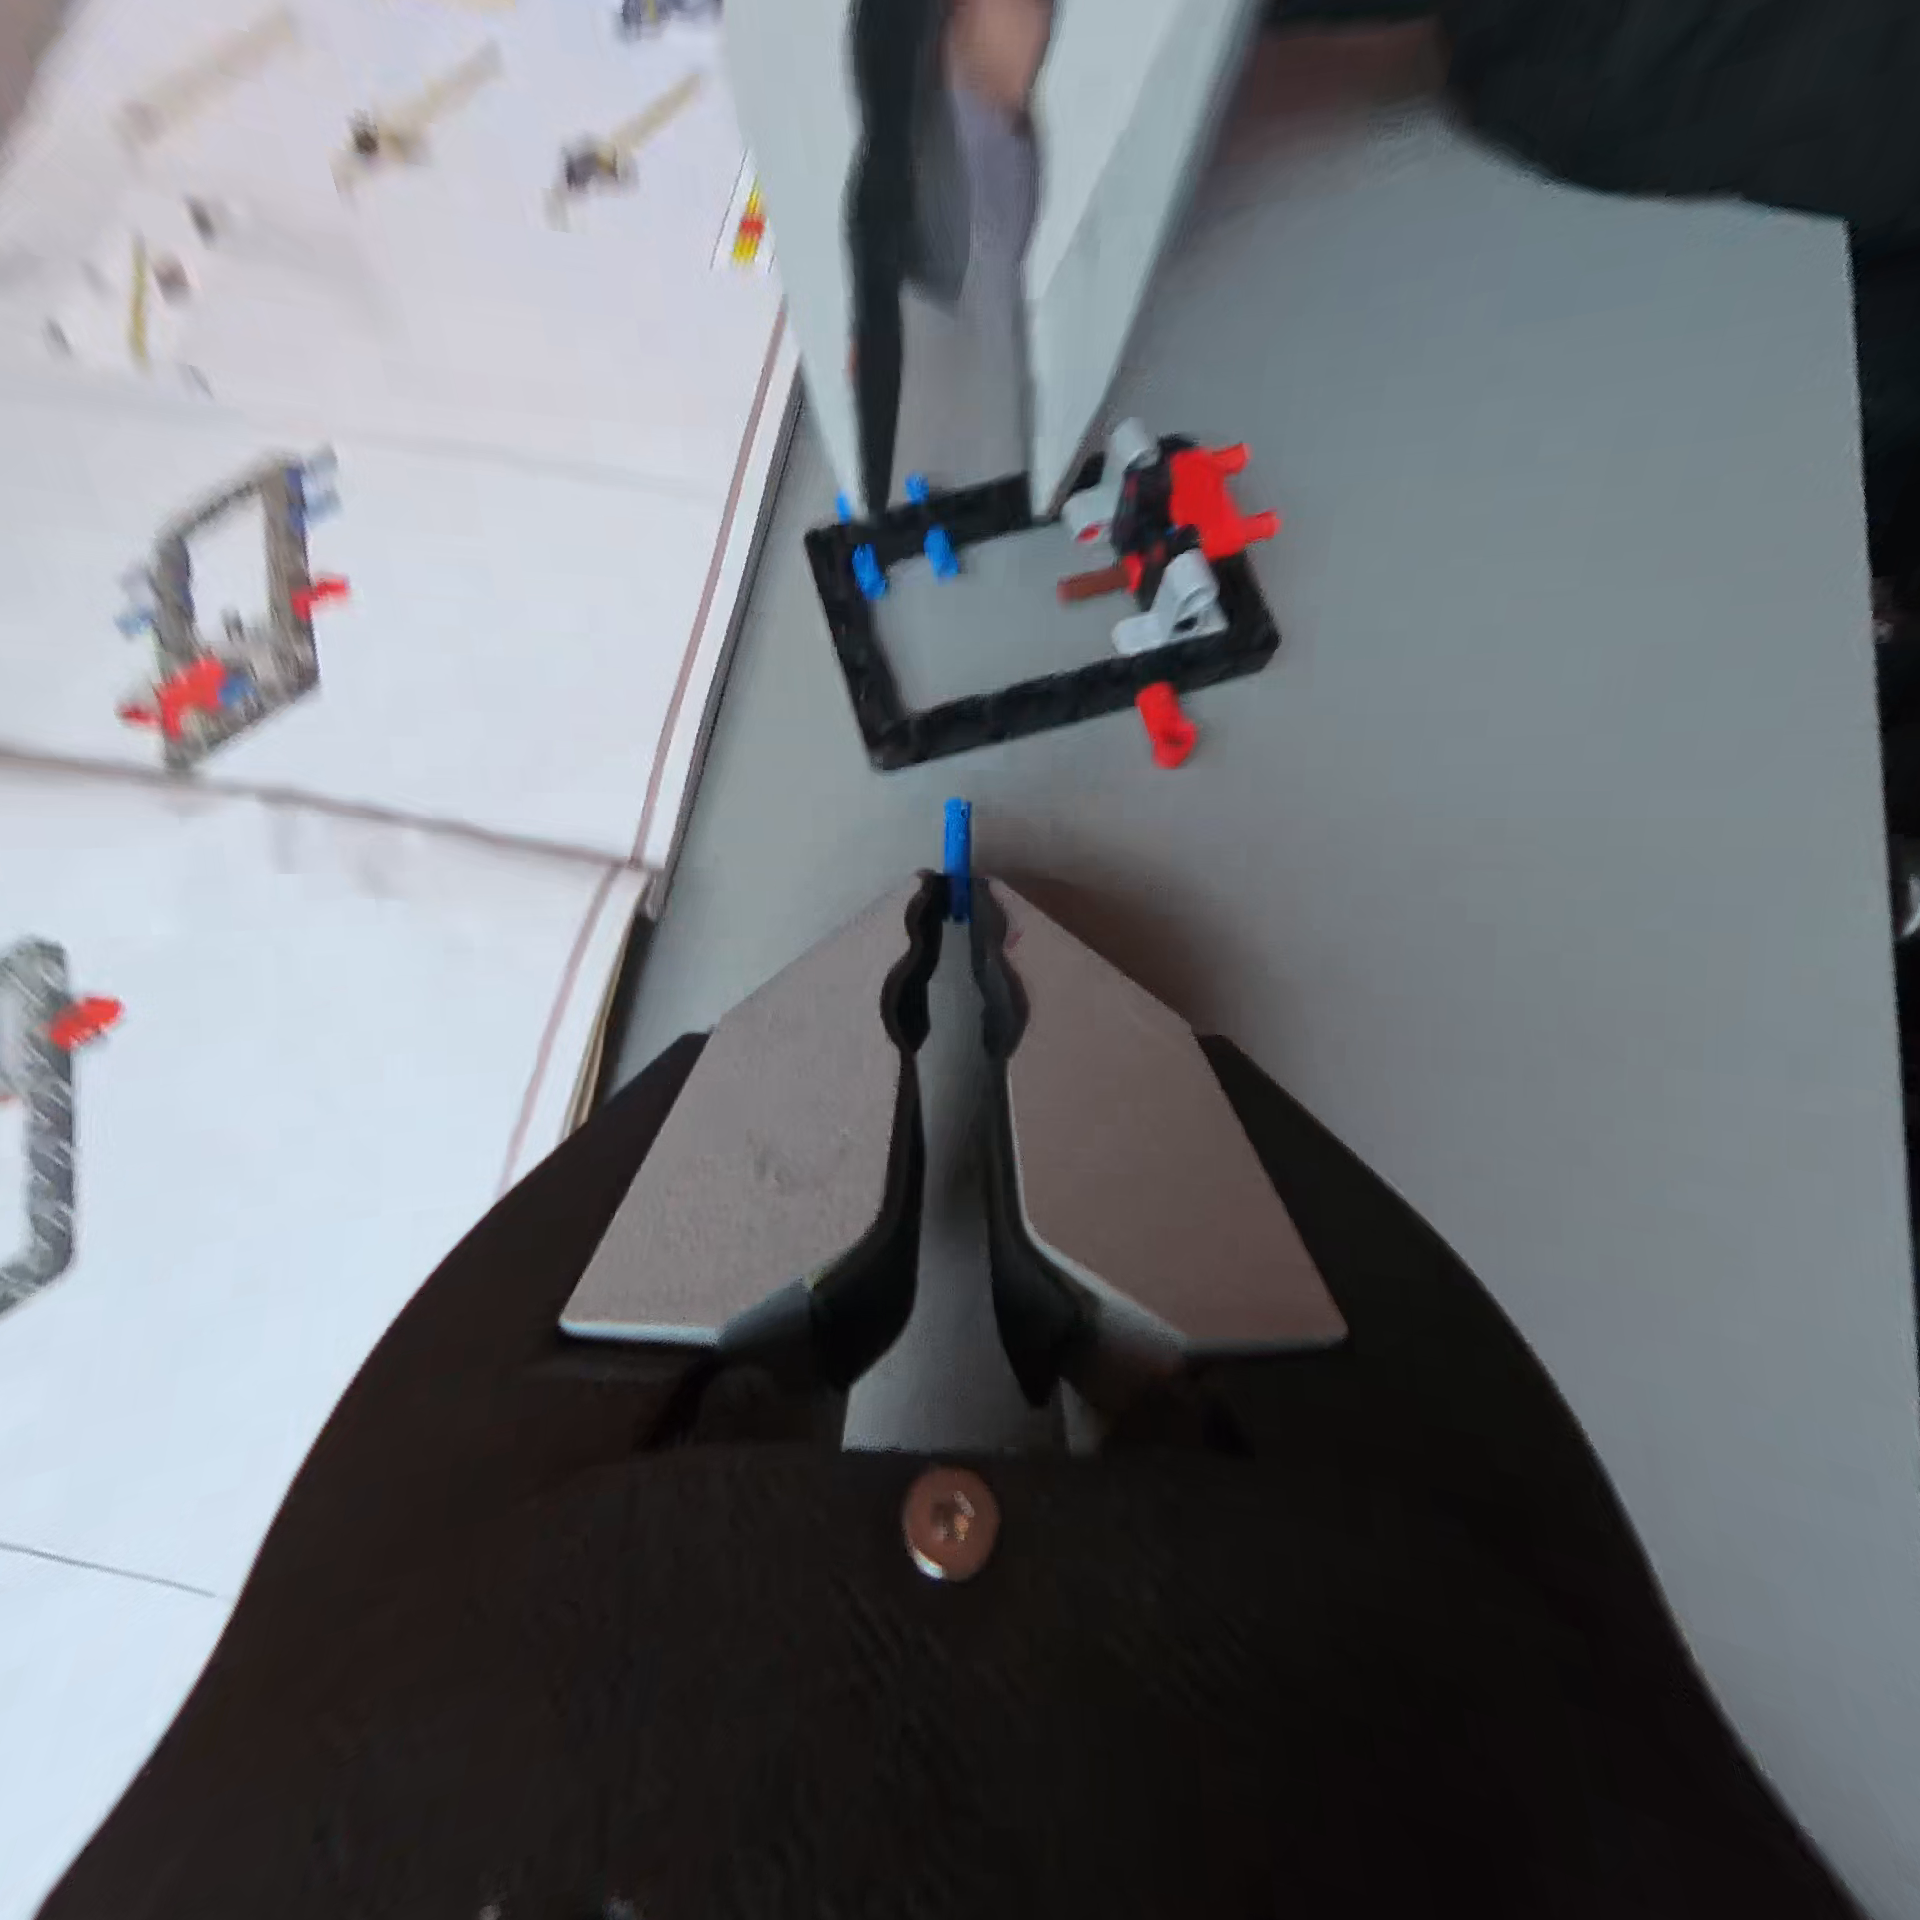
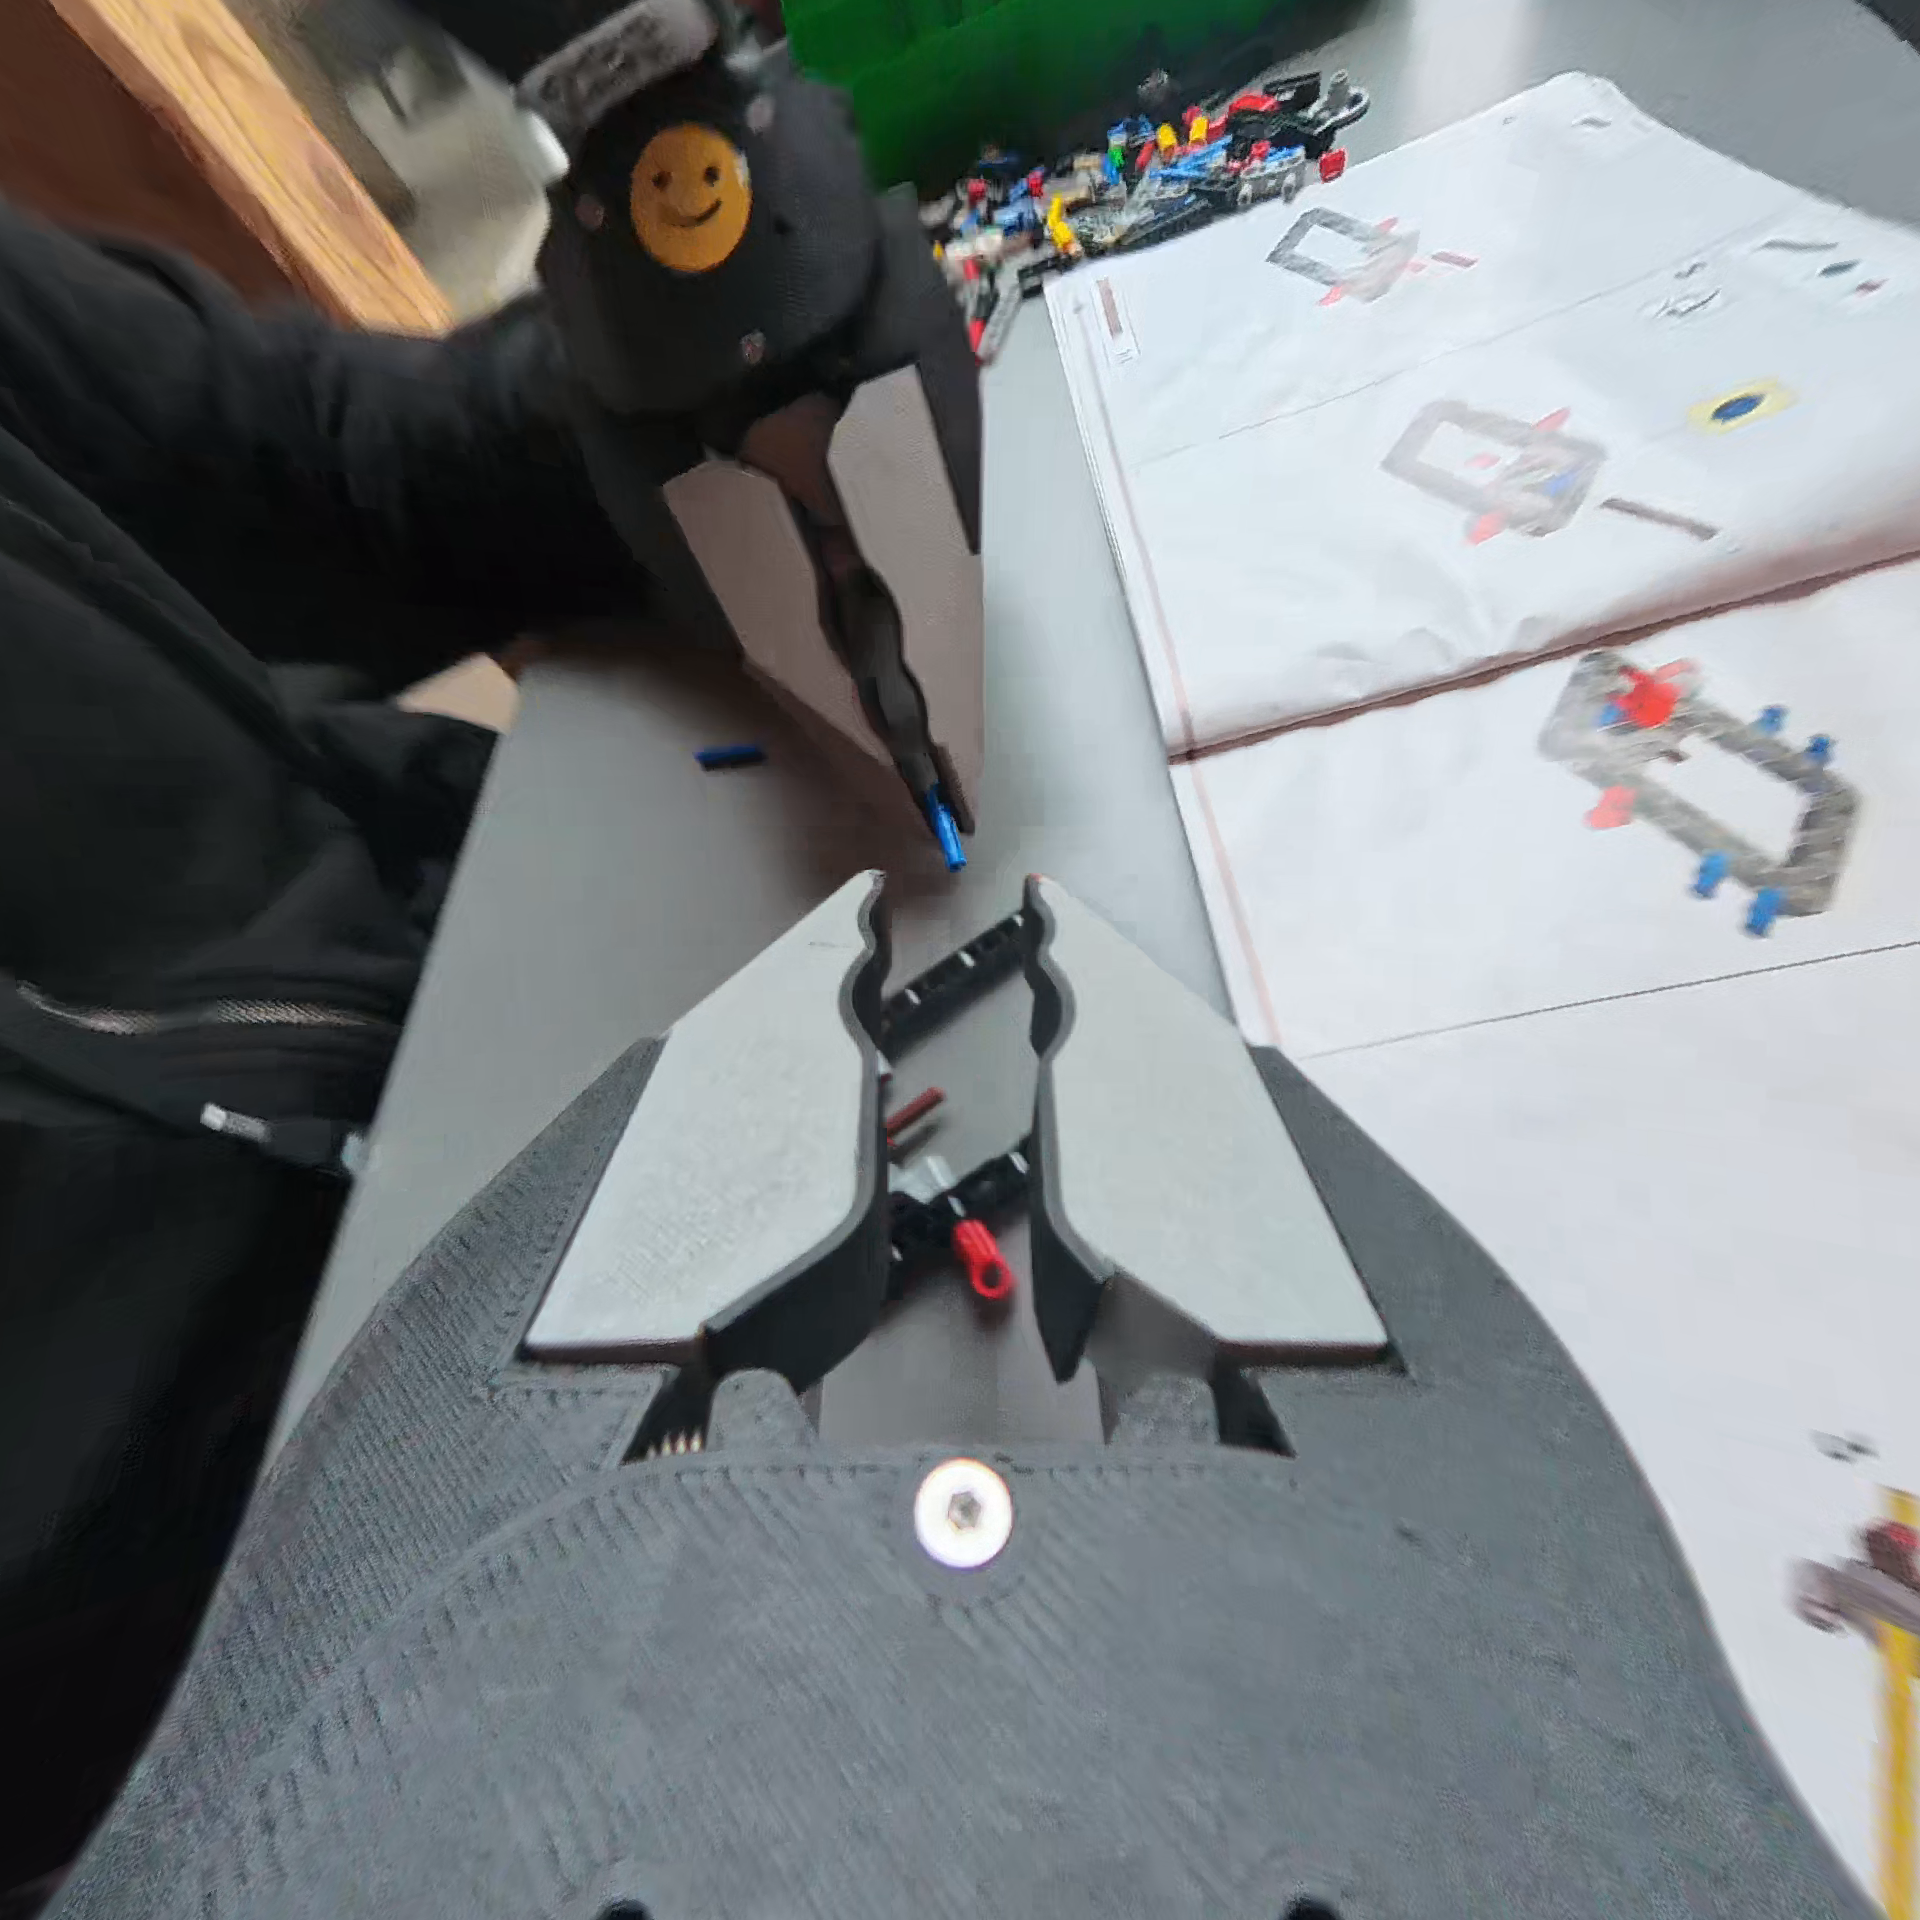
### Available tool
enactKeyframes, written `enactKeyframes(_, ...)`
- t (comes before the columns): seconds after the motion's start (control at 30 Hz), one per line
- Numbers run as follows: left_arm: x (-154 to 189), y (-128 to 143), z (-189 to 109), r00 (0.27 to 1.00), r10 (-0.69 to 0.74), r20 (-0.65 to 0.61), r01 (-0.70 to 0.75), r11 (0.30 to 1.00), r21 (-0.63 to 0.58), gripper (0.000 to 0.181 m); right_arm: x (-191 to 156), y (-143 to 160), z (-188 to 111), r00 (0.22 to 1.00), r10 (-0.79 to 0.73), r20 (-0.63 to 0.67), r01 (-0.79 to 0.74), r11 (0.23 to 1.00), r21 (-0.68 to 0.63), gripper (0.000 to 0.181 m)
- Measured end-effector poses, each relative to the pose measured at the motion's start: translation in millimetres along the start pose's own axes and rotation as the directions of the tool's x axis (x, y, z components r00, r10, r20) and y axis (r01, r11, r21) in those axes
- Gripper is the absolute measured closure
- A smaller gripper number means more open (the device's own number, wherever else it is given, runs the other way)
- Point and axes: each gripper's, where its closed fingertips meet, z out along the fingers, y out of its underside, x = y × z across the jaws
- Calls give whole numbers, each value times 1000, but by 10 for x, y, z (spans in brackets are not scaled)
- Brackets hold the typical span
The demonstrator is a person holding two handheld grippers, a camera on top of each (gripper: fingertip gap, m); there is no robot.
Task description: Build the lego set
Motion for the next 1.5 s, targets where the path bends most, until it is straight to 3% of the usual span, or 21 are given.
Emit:
enactKeyframes(0.1,21,44,13,989,-122,-81,121,992,-19,179,137,166,48,973,-208,-95,188,964,-187,153)
enactKeyframes(0.2,-20,45,10,989,-135,-63,134,991,-16,179,264,269,104,906,-402,-133,337,875,-347,157)
enactKeyframes(0.27,-17,30,27,990,-125,-59,125,992,-13,179,252,280,141,885,-457,-90,392,835,-386,166)
enactKeyframes(0.5,6,-12,66,979,-186,-82,186,983,-13,178,281,345,222,827,-557,76,519,706,-482,163)
enactKeyframes(0.63,14,-28,77,960,-252,-124,251,968,-18,178,246,351,278,865,-482,137,483,727,-488,175)
enactKeyframes(0.83,-53,-30,75,958,-267,-106,266,964,-17,179,321,328,238,916,-401,-19,356,833,-423,176)
enactKeyframes(0.97,-84,-23,68,959,-262,-103,261,965,-26,179,306,347,203,903,-420,-89,352,843,-406,176)
enactKeyframes(1.5,-130,-96,126,888,-384,-253,384,922,-54,178,297,255,190,878,-444,-177,381,874,-301,177)
